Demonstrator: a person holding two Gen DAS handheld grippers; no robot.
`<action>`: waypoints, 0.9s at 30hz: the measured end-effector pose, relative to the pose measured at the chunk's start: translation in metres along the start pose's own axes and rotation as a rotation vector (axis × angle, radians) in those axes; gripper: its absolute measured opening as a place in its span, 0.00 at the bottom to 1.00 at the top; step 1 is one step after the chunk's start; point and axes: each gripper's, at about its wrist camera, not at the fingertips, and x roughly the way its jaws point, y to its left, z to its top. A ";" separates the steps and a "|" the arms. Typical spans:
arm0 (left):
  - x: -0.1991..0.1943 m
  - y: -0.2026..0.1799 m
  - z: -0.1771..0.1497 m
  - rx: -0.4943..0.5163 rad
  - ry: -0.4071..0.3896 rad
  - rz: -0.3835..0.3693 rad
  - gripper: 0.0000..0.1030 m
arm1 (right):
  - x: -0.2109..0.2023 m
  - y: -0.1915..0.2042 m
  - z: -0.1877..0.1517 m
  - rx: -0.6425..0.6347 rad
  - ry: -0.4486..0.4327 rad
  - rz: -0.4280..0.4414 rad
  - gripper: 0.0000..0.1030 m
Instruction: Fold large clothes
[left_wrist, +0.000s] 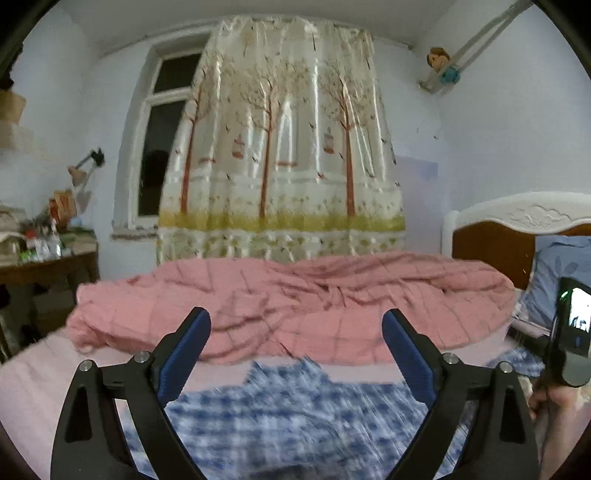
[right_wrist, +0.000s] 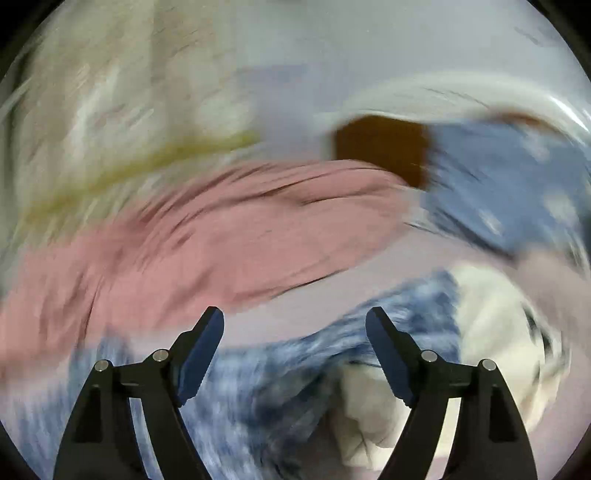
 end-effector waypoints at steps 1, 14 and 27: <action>0.002 -0.001 -0.008 -0.009 0.030 -0.021 0.91 | -0.001 -0.021 -0.008 0.160 -0.036 -0.063 0.79; 0.026 0.012 -0.031 -0.030 0.121 0.029 0.91 | 0.054 -0.071 -0.052 0.469 0.145 -0.154 0.72; 0.052 0.009 -0.052 -0.015 0.205 0.017 0.91 | 0.082 -0.089 -0.037 0.420 0.148 -0.194 0.62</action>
